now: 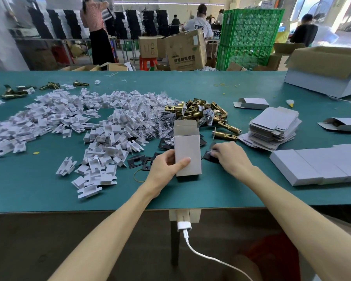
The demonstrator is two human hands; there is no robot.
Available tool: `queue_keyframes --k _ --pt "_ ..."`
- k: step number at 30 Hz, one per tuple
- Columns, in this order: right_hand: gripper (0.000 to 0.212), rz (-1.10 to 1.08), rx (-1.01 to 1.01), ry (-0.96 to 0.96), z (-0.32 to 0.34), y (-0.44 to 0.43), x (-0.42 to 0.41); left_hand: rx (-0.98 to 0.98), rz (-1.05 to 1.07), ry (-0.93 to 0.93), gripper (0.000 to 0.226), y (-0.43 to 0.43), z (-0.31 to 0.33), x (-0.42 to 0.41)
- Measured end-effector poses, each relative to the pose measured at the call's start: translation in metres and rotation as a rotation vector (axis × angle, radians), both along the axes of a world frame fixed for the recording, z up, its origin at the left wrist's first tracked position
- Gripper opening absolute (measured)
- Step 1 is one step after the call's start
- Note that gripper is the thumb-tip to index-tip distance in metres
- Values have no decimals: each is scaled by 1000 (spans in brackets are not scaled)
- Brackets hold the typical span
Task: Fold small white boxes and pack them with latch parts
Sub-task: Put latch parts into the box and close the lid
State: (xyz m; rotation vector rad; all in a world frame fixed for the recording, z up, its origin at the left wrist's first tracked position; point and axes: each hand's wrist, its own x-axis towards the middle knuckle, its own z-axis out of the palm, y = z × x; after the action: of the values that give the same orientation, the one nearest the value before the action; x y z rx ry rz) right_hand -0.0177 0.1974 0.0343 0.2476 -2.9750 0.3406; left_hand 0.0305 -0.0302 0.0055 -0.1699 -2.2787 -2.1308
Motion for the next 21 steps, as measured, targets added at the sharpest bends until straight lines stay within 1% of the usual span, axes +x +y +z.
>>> queue_keyframes --k 2,3,4,7,9,11,12,14,16,18,21 --pt "31 -10 -51 39 0 1 0 17 -6 -1 34 0 1 1" --pt "32 -25 -110 64 1 2 1 26 -13 -2 33 0 1 1" --pt "32 -43 -199 92 3 2 1 33 -24 -2 32 -1 1 1" --pt "36 -81 -588 170 21 -1 3 43 -64 12 35 -2 2 1" --pt "31 -45 -749 242 42 -8 7 32 -81 28 41 -2 1 1" --pt "18 16 -837 310 63 -17 14 19 -85 35 45 -2 0 1" --pt "14 50 -864 352 73 -22 18 16 -85 34 45 -2 0 1" --pt "13 133 -890 438 88 -31 27 14 -86 35 45 -2 -1 1" --pt "13 234 -871 512 98 -40 36 11 -89 32 45 -1 -2 0" --pt "14 351 -782 534 101 -47 43 6 -88 27 46 -2 -2 0" --pt "11 455 -594 462 95 -56 46 -2 -85 16 46 -3 -3 -1"
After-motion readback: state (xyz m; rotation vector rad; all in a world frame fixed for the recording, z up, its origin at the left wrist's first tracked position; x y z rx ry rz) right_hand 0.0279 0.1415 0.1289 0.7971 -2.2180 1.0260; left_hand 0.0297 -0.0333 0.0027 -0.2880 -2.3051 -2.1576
